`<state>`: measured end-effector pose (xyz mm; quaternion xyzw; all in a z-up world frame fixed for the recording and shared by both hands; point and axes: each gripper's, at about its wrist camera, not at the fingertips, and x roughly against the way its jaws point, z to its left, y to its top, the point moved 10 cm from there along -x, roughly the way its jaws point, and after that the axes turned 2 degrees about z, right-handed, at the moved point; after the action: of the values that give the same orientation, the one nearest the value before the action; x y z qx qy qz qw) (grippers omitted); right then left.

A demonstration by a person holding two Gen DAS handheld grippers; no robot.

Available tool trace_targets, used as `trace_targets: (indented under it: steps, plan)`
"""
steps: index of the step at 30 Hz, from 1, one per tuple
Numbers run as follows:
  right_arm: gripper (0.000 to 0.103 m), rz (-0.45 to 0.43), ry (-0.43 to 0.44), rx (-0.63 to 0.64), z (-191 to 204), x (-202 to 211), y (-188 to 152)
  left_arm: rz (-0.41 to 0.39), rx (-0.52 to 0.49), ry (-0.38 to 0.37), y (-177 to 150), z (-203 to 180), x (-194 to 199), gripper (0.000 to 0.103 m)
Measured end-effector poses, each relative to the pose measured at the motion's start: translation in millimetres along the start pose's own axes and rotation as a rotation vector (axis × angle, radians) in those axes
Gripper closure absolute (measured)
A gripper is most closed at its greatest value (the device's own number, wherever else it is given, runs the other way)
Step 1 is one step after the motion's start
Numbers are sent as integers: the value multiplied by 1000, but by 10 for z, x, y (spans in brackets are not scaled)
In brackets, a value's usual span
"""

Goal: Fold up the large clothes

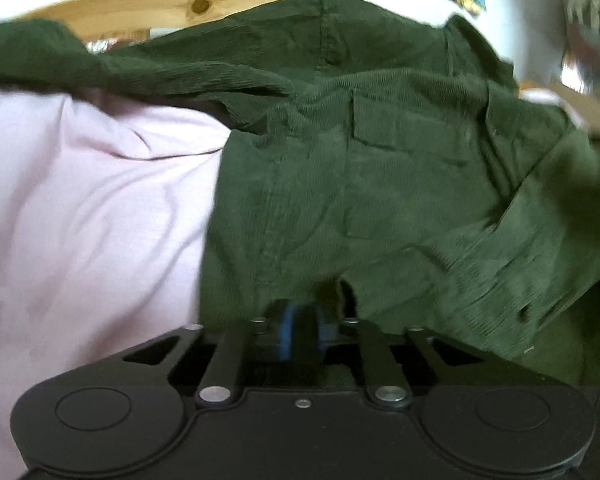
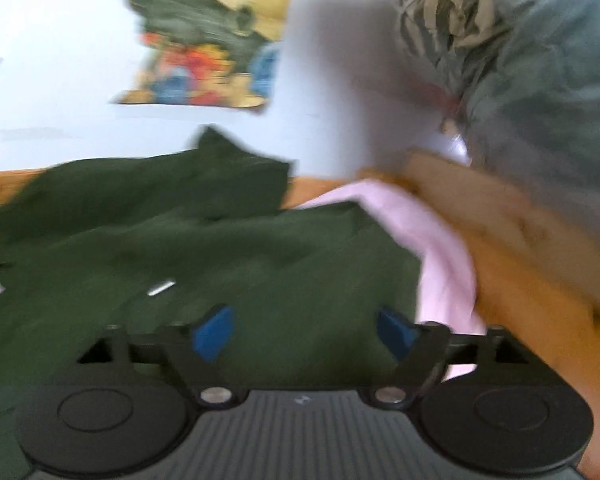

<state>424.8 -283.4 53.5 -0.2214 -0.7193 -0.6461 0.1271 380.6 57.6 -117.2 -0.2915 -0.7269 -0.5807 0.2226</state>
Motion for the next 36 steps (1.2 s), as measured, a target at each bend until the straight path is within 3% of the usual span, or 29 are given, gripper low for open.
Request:
trace_targets:
  steps: [1,2,3,5,9,12,17,20,23,29,31,32,33,34,36]
  plan:
    - [5,10,37,-29,107,192,-163,-8,30,-9,23,16,42,72]
    - [2,24,84,-56,213,391,-324,-23,55,-6,60,46,104,60]
    - [1,31,115,-67,316,571,-473,-43,67,14,103,80,167,40]
    - [0,26,128,-85,493,919,-771,-99,78,77,209,182,323,20]
    - [0,92,182,-169,803,1417,-1353,-256,112,194,522,502,780,2]
    - [0,108,209,-128,999,1619,-1620,-337,190,262,705,870,1181,1]
    - [0,87,224,-140,1055,1742,-1743,-383,281,322,929,1647,1673,1]
    - [0,157,289,-182,1061,1621,-1832,-388,310,347,1141,2173,1726,1]
    - [0,233,281,-245,1013,1460,-1928,-375,411,336,1416,2668,1675,1]
    - [0,287,284,-299,972,1348,-2064,-365,645,222,1806,3098,1517,1]
    - [0,295,288,-275,1015,1339,-2075,-333,706,288,1828,3207,1442,1]
    - [0,301,286,-265,1037,1335,-2079,-324,722,331,1850,3260,1404,8]
    - [0,305,284,-257,1057,1330,-2083,-310,727,380,1846,3290,1385,27]
    - [0,309,284,-252,1074,1324,-2081,-293,718,422,1832,3305,1378,37]
    - [0,316,285,-252,1085,1311,-2084,-303,673,403,1852,3261,1394,75]
